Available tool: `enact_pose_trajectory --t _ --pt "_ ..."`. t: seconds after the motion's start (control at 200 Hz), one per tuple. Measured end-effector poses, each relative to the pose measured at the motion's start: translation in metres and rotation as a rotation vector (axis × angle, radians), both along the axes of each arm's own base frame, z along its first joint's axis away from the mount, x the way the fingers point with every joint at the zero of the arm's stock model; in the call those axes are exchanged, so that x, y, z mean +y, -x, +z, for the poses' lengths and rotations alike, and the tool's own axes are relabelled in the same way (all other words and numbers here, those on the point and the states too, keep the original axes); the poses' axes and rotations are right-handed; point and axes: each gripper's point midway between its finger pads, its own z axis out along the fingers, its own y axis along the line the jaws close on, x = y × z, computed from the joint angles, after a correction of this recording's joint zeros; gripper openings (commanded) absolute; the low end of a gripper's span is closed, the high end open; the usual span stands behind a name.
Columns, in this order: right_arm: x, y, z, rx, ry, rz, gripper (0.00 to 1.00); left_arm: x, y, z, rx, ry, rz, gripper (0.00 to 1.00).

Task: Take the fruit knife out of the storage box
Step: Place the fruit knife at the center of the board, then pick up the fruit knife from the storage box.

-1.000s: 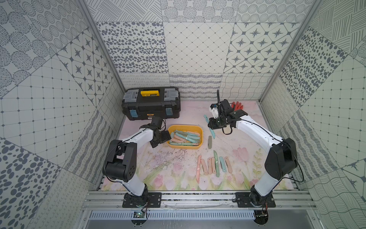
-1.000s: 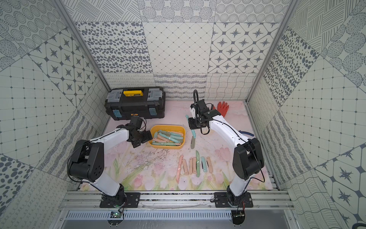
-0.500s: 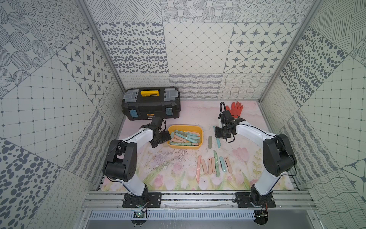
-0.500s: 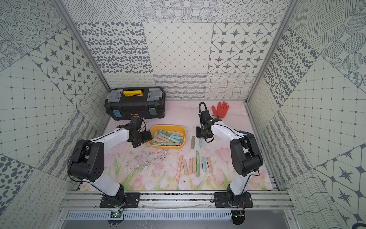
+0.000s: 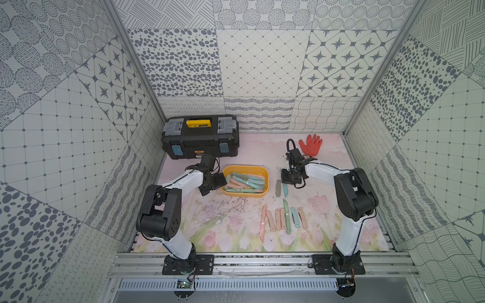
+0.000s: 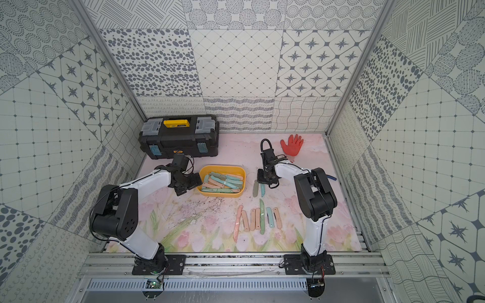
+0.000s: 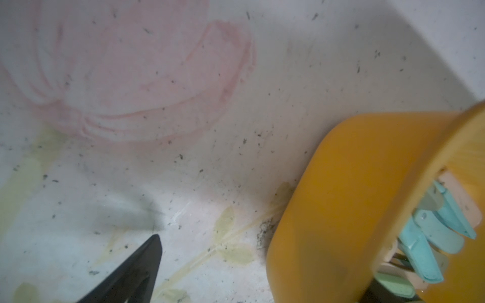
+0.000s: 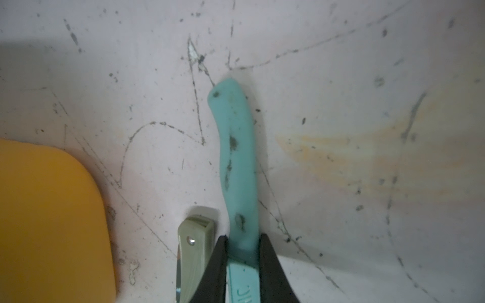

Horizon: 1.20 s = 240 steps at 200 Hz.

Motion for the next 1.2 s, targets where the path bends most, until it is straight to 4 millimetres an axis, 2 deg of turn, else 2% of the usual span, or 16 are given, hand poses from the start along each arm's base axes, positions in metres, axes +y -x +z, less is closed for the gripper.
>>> enact_pose_trajectory --t 0.28,0.4,0.52,0.66,0.74,0.86,0.97,1.076,1.201 --pt "0.004 0.000 -0.001 0.006 -0.037 -0.025 0.27 0.000 0.000 -0.002 0.006 0.000 0.000 0.91" --pt "0.006 -0.001 0.000 0.003 -0.049 -0.025 0.36 0.000 0.001 -0.003 0.010 0.001 -0.001 0.91" --pt "0.007 -0.002 0.003 -0.004 -0.055 -0.028 0.41 0.000 0.001 -0.003 0.010 0.001 -0.001 0.91" --pt "0.000 0.007 0.005 0.007 -0.032 -0.039 0.43 0.000 0.001 -0.003 0.010 0.001 -0.001 0.92" --pt "-0.006 0.011 0.012 -0.004 -0.015 -0.048 0.46 0.000 0.001 -0.003 0.010 0.001 -0.001 0.91" --pt "-0.009 0.006 0.048 -0.097 -0.025 -0.050 0.49 0.000 0.001 -0.003 0.010 0.001 -0.001 0.91" --pt "-0.002 -0.002 0.092 -0.239 -0.056 -0.004 0.82 0.000 0.001 -0.003 0.010 0.001 -0.001 0.91" --pt "0.020 -0.005 0.130 -0.367 -0.057 0.108 0.97 0.000 0.001 -0.003 0.010 0.001 -0.001 0.92" --pt "0.061 -0.012 0.164 -0.463 -0.079 0.249 0.98 0.000 0.001 -0.003 0.011 0.001 -0.001 0.93"
